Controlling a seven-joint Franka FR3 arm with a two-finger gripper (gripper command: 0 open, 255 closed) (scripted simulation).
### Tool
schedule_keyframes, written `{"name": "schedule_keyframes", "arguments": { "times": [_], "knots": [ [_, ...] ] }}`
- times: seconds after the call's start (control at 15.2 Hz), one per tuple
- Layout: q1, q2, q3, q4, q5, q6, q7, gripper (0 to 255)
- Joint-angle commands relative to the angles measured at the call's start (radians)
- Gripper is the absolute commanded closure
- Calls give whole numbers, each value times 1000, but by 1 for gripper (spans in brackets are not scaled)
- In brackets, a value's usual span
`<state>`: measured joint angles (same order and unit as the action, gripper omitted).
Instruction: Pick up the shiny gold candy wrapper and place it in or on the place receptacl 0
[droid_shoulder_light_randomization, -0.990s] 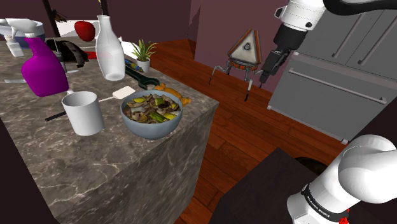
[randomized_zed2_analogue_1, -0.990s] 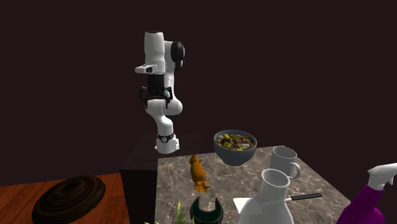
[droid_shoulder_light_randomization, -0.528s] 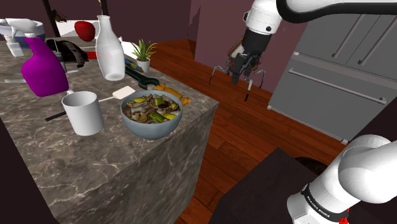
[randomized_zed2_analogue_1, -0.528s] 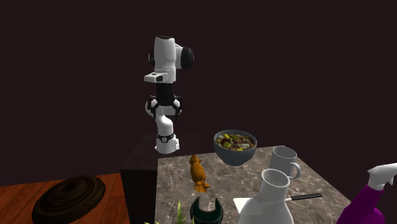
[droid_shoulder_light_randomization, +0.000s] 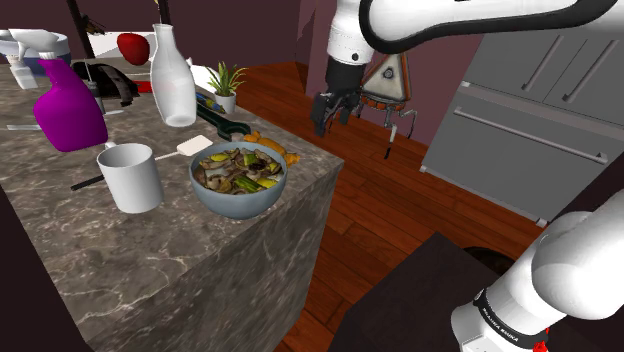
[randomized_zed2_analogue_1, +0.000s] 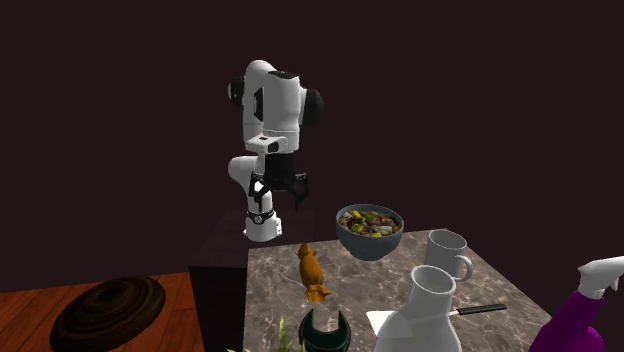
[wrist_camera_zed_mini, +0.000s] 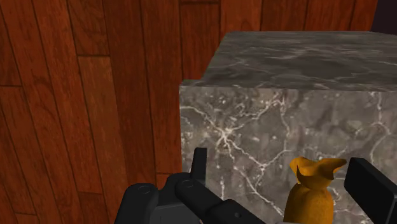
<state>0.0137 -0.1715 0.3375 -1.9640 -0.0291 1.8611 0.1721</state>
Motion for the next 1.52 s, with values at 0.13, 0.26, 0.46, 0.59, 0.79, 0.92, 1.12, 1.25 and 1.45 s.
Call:
{"name": "schedule_keyframes", "arguments": {
  "times": [0.13, 0.26, 0.46, 0.59, 0.79, 0.92, 1.12, 1.25, 1.45],
  "knots": [
    [16, 171, 42, 144, -69, 1, 79, 0],
    [33, 258, 56, 224, -108, -7, 117, 0],
    [68, 393, 68, 359, -169, -31, 167, 0],
    [99, 487, 69, 461, -209, -56, 195, 0],
    [113, 530, 64, 485, -226, -43, 206, 0],
    [111, 533, 62, 462, -228, -18, 208, 0],
    [107, 539, 59, 430, -232, 19, 212, 0],
    [107, 540, 59, 425, -233, 26, 213, 0],
    [107, 540, 59, 425, -233, 26, 213, 0]
  ]
}}
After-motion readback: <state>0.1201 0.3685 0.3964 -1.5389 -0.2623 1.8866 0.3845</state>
